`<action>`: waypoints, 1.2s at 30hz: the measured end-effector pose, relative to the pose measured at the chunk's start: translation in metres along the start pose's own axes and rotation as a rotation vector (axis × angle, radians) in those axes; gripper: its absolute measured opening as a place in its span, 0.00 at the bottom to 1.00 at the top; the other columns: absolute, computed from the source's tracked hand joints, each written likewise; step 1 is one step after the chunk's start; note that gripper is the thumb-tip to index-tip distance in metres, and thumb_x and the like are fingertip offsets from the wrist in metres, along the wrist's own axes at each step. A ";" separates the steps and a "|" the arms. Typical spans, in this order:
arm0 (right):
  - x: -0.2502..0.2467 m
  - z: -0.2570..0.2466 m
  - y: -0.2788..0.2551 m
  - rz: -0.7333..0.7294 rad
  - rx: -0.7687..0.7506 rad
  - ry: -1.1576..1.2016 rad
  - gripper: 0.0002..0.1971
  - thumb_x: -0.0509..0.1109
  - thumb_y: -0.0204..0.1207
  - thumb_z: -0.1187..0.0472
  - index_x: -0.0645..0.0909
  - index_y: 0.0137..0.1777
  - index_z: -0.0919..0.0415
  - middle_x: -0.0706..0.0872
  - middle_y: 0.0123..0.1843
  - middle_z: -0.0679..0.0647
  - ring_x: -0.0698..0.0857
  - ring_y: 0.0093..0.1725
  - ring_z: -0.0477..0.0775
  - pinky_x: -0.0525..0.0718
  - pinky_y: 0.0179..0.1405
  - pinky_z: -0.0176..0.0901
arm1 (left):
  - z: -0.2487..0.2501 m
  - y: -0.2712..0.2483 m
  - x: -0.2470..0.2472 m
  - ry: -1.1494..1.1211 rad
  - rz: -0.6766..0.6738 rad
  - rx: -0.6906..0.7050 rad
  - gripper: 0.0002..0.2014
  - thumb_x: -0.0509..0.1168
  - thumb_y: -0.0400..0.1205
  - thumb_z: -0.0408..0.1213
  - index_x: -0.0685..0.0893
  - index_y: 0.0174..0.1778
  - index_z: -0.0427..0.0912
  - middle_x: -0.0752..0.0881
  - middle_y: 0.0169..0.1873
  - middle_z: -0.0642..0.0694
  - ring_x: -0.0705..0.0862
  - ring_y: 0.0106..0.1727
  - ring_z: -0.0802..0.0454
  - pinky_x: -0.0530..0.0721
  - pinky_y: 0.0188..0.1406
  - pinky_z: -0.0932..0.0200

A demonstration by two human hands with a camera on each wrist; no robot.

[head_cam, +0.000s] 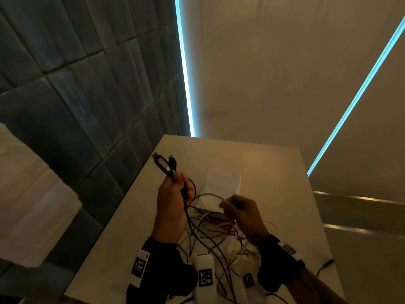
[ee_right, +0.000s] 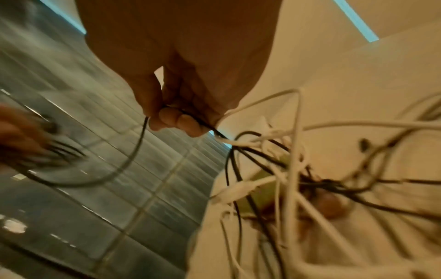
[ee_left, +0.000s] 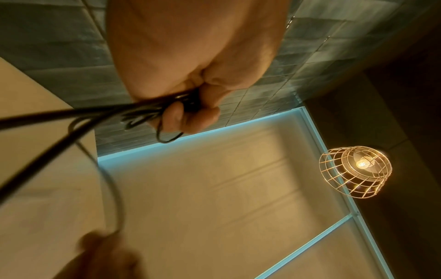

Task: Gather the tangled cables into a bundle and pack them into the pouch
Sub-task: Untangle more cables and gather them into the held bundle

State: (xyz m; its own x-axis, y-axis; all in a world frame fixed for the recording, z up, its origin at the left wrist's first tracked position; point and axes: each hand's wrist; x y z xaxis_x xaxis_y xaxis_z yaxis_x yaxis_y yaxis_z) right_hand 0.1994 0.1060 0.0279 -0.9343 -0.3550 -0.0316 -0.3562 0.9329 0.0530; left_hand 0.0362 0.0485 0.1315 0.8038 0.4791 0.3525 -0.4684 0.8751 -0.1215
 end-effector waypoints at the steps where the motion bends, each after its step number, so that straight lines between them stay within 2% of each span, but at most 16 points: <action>1: 0.001 -0.016 0.003 0.002 -0.030 0.038 0.08 0.71 0.78 0.66 0.85 0.39 0.70 0.82 0.28 0.55 0.79 0.27 0.49 0.79 0.28 0.39 | -0.002 -0.002 0.003 0.022 -0.011 -0.032 0.16 0.51 0.90 0.39 0.73 0.36 0.41 0.78 0.29 0.46 0.72 0.26 0.53 0.69 0.22 0.64; 3: 0.004 -0.044 0.005 -0.017 -0.107 0.090 0.08 0.73 0.76 0.67 0.83 0.37 0.70 0.82 0.27 0.57 0.77 0.26 0.54 0.77 0.27 0.41 | -0.006 -0.005 0.009 0.087 -0.048 -0.086 0.16 0.51 0.90 0.39 0.73 0.37 0.40 0.84 0.35 0.42 0.77 0.29 0.52 0.71 0.26 0.62; 6: 0.011 -0.068 0.003 -0.065 -0.145 0.160 0.08 0.75 0.73 0.69 0.82 0.34 0.69 0.82 0.25 0.53 0.75 0.24 0.54 0.74 0.23 0.41 | -0.007 -0.006 0.016 0.157 -0.105 -0.115 0.15 0.52 0.89 0.40 0.74 0.38 0.40 0.89 0.42 0.40 0.79 0.37 0.49 0.71 0.34 0.56; 8: 0.014 -0.075 -0.001 -0.115 -0.148 0.169 0.09 0.75 0.72 0.72 0.82 0.31 0.66 0.83 0.26 0.51 0.76 0.23 0.49 0.74 0.23 0.38 | -0.003 -0.008 0.019 0.127 -0.149 -0.131 0.15 0.52 0.89 0.42 0.75 0.39 0.40 0.91 0.40 0.45 0.82 0.41 0.48 0.75 0.42 0.52; 10: 0.016 -0.074 -0.004 -0.179 -0.140 0.143 0.10 0.75 0.71 0.75 0.82 0.30 0.65 0.84 0.28 0.50 0.79 0.25 0.43 0.77 0.27 0.33 | 0.000 -0.010 0.023 0.022 -0.177 -0.148 0.16 0.53 0.88 0.41 0.75 0.37 0.39 0.86 0.32 0.48 0.83 0.41 0.48 0.80 0.47 0.52; 13: 0.016 -0.060 -0.005 -0.215 -0.061 0.164 0.10 0.74 0.73 0.73 0.80 0.32 0.67 0.82 0.24 0.49 0.79 0.24 0.43 0.78 0.27 0.32 | 0.004 -0.010 0.025 -0.172 -0.165 -0.102 0.16 0.53 0.88 0.38 0.71 0.33 0.40 0.72 0.26 0.48 0.76 0.31 0.51 0.77 0.40 0.55; 15: 0.011 -0.043 -0.005 -0.199 -0.032 0.175 0.10 0.72 0.76 0.71 0.79 0.33 0.69 0.81 0.24 0.47 0.77 0.24 0.42 0.76 0.27 0.31 | 0.005 -0.007 0.023 -0.235 -0.154 -0.050 0.16 0.52 0.89 0.36 0.71 0.34 0.41 0.69 0.24 0.50 0.69 0.24 0.55 0.72 0.30 0.58; 18: 0.008 -0.013 -0.008 -0.194 -0.036 0.078 0.13 0.69 0.79 0.66 0.81 0.35 0.73 0.80 0.28 0.51 0.76 0.29 0.47 0.75 0.33 0.35 | 0.006 -0.004 0.017 -0.224 -0.142 0.020 0.16 0.51 0.89 0.37 0.72 0.35 0.40 0.69 0.23 0.52 0.62 0.20 0.58 0.65 0.21 0.63; 22: 0.011 0.013 -0.008 -0.193 -0.025 0.009 0.16 0.65 0.82 0.61 0.81 0.37 0.73 0.81 0.31 0.55 0.77 0.32 0.48 0.76 0.36 0.38 | 0.004 -0.006 0.012 -0.192 -0.129 0.050 0.16 0.50 0.89 0.38 0.72 0.36 0.39 0.69 0.22 0.52 0.60 0.20 0.58 0.63 0.20 0.63; 25: 0.012 0.025 -0.006 -0.200 -0.029 -0.036 0.17 0.62 0.82 0.58 0.80 0.38 0.72 0.81 0.32 0.47 0.76 0.33 0.46 0.75 0.38 0.38 | 0.006 -0.005 0.009 -0.196 -0.113 0.067 0.17 0.50 0.89 0.39 0.72 0.35 0.40 0.69 0.20 0.53 0.60 0.19 0.58 0.62 0.20 0.63; 28: 0.010 0.043 -0.006 -0.182 0.003 -0.069 0.15 0.62 0.82 0.57 0.78 0.36 0.65 0.80 0.30 0.43 0.75 0.34 0.45 0.75 0.39 0.41 | 0.012 -0.005 0.006 -0.205 -0.088 0.104 0.17 0.51 0.89 0.39 0.72 0.35 0.41 0.68 0.20 0.53 0.60 0.19 0.59 0.61 0.19 0.65; 31: 0.004 0.065 -0.013 -0.134 0.053 -0.102 0.13 0.64 0.81 0.59 0.77 0.34 0.56 0.78 0.31 0.41 0.74 0.34 0.40 0.73 0.38 0.39 | 0.021 -0.004 0.000 -0.192 -0.065 0.143 0.17 0.51 0.89 0.38 0.73 0.35 0.41 0.68 0.20 0.54 0.60 0.18 0.60 0.61 0.19 0.65; 32: 0.002 0.071 -0.014 -0.111 0.066 -0.114 0.13 0.65 0.80 0.57 0.77 0.33 0.56 0.77 0.31 0.42 0.74 0.34 0.41 0.73 0.37 0.41 | 0.023 -0.003 -0.002 -0.181 -0.057 0.151 0.17 0.50 0.89 0.38 0.73 0.35 0.41 0.69 0.20 0.54 0.60 0.19 0.60 0.62 0.19 0.65; 34: -0.001 0.073 -0.015 -0.072 0.074 -0.161 0.14 0.66 0.77 0.51 0.79 0.32 0.57 0.77 0.31 0.47 0.75 0.34 0.46 0.74 0.35 0.51 | 0.026 -0.001 -0.004 -0.140 -0.043 0.151 0.17 0.51 0.90 0.38 0.73 0.35 0.41 0.69 0.21 0.53 0.61 0.19 0.60 0.63 0.19 0.65; 36: -0.001 0.060 -0.011 -0.021 0.076 -0.161 0.13 0.67 0.75 0.51 0.80 0.31 0.54 0.79 0.29 0.48 0.78 0.32 0.48 0.76 0.35 0.55 | 0.022 0.001 -0.005 -0.073 -0.011 0.132 0.17 0.51 0.90 0.38 0.73 0.35 0.41 0.69 0.21 0.53 0.61 0.19 0.60 0.62 0.19 0.65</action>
State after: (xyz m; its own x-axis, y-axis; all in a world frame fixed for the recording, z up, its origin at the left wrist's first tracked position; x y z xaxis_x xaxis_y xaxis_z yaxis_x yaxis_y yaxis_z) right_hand 0.2052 0.0996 -0.0329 -0.9106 -0.3662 -0.1914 -0.3685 0.9293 -0.0246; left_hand 0.0234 0.0456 0.1504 0.7824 0.4593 0.4205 -0.5079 0.8614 0.0040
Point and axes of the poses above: each hand's wrist, its own y-axis towards the middle knuckle, its own x-axis out of the palm, z = x × y
